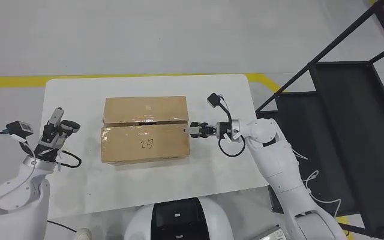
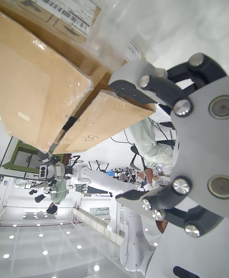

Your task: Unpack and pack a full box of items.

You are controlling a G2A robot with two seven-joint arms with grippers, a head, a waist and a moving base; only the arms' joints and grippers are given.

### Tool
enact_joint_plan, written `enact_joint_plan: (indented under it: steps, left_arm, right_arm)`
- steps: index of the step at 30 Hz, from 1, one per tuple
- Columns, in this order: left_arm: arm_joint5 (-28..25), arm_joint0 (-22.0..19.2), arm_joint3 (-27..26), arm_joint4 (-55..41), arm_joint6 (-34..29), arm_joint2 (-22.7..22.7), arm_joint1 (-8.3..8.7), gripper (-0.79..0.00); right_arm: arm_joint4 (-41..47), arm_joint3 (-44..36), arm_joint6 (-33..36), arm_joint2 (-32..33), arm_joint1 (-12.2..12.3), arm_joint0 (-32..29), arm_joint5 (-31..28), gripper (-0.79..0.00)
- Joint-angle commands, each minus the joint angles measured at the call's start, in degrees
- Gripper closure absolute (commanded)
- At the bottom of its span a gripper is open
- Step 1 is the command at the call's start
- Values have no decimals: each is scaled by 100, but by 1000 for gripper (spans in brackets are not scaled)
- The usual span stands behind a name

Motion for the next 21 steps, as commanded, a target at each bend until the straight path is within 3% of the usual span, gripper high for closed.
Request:
enact_joint_plan:
  steps: [1, 11, 21]
  left_arm:
    - [-5, -3, -4, 36, 43, 20, -7, -785]
    - [-3, 50, -97, 142, 156, -6, -26, -785]
    - [22, 45, -141, 232, 175, 29, -44, -785]
  right_arm:
    - [-89, 56, -85, -99, 0, 68, 19, -785]
    - [-133, 84, -312, -161, 66, 119, -104, -785]
    - [893, -137, 478, -382, 115, 63, -538, -785]
